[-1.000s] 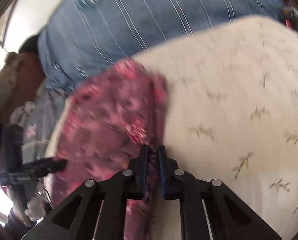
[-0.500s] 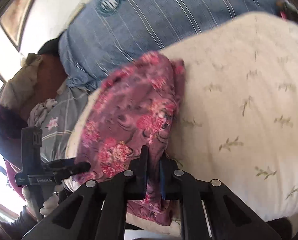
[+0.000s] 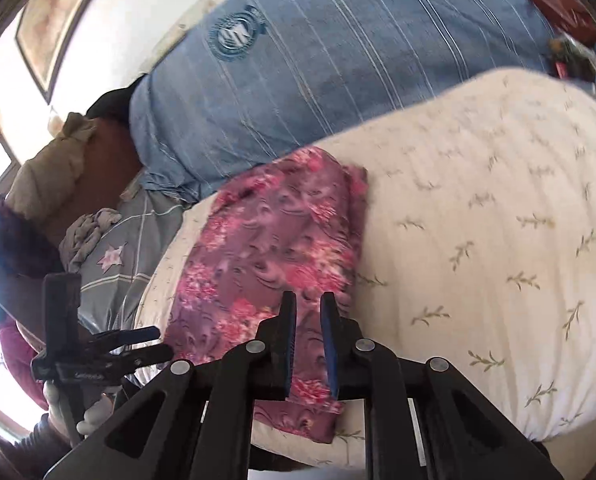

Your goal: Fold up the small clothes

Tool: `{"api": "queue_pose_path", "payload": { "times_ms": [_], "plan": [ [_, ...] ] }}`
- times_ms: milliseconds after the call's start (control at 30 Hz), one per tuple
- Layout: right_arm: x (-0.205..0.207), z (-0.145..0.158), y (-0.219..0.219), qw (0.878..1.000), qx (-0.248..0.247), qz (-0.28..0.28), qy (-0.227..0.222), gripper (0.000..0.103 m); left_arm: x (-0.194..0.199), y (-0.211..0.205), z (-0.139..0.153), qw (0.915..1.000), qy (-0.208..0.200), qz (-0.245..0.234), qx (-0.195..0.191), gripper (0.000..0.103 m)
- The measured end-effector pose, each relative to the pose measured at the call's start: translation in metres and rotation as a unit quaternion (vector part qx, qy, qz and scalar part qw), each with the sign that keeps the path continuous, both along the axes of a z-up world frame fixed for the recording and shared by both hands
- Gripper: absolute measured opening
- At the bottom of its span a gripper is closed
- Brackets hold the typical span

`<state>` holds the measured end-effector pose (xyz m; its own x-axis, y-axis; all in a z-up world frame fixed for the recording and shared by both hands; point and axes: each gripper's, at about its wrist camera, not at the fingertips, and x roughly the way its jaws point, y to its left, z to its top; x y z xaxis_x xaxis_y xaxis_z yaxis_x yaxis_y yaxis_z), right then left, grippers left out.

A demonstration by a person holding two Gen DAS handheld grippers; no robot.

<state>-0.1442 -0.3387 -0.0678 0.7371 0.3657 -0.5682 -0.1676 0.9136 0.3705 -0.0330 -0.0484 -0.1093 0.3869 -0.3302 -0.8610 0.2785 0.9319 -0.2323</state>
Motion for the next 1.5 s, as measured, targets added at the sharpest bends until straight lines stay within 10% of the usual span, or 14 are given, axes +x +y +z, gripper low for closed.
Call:
{"api": "queue_pose_path", "payload": {
  "times_ms": [133,700,1500],
  "plan": [
    [0.020,-0.045,0.018,0.994,-0.076,0.001,0.074,0.023,-0.005,-0.016,-0.008,0.9989,-0.025,-0.001,0.039,0.103],
    [-0.035,-0.010,-0.004,0.980,-0.160,-0.098,0.070,0.087,-0.076,-0.005,0.013,0.9929,-0.105,0.018,0.052,0.103],
    [-0.076,0.018,0.036,0.969,-0.240,-0.065,-0.001,0.091,-0.116,-0.023,0.041,0.9819,-0.173,0.024,0.073,0.103]
  ]
}}
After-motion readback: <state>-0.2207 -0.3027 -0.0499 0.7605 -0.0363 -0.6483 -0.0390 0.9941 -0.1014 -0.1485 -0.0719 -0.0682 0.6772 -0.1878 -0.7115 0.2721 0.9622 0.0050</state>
